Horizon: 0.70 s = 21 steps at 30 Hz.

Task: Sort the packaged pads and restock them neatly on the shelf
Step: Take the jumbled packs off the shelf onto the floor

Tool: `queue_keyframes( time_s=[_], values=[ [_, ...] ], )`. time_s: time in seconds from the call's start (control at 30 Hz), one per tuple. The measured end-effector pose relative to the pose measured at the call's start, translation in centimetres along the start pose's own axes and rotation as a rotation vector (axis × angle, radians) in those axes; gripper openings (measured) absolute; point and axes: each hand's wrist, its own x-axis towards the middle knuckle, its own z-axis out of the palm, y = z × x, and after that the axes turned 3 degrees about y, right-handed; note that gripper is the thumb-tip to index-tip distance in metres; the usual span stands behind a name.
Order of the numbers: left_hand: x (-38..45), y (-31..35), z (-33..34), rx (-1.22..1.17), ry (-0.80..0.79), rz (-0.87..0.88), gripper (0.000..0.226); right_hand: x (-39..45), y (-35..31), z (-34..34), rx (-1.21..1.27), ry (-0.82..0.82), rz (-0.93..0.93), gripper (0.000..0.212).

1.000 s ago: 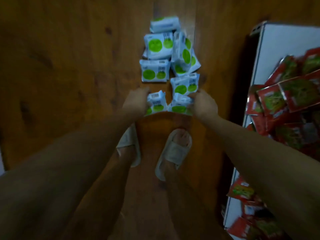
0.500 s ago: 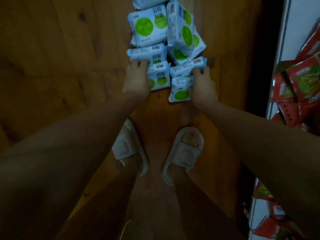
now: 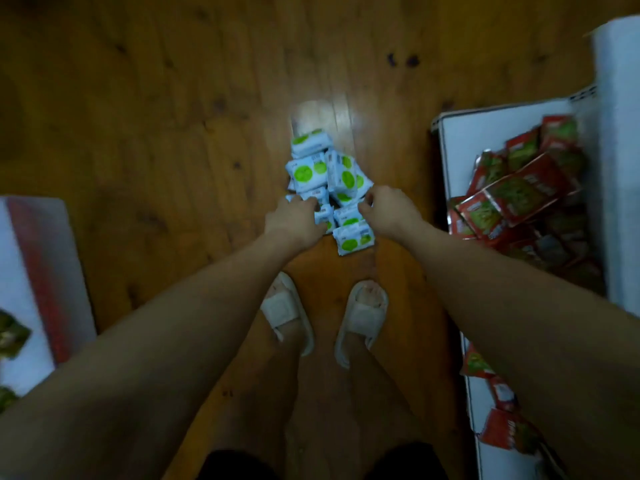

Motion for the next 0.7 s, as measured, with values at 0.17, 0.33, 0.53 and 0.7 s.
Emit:
queue_keyframes(
  time_s=[0.17, 0.33, 0.53, 0.7],
  values=[
    [-13.8, 5.5, -11.4, -0.071, -0.012, 0.056, 0.032, -14.4, -5.9, -10.4, 0.119, 0.020, -0.001, 0.034],
    [-25.3, 8.2, -18.9, -0.151, 0.084, 0.140, 0.023, -28.4, -8.3, -14.8, 0.168, 0.152, 0.028, 0.032],
    [-32.6, 10.1, -22.5, -0.030, 0.061, 0.378, 0.019, -38.7, -10.7, -14.7, 0.330, 0.344, 0.142, 0.036],
    [-37.5, 11.2, -23.0, 0.019, 0.091, 0.609, 0.023, -46.0, -12.6, -13.9, 0.436, 0.449, 0.249, 0.027]
  ],
)
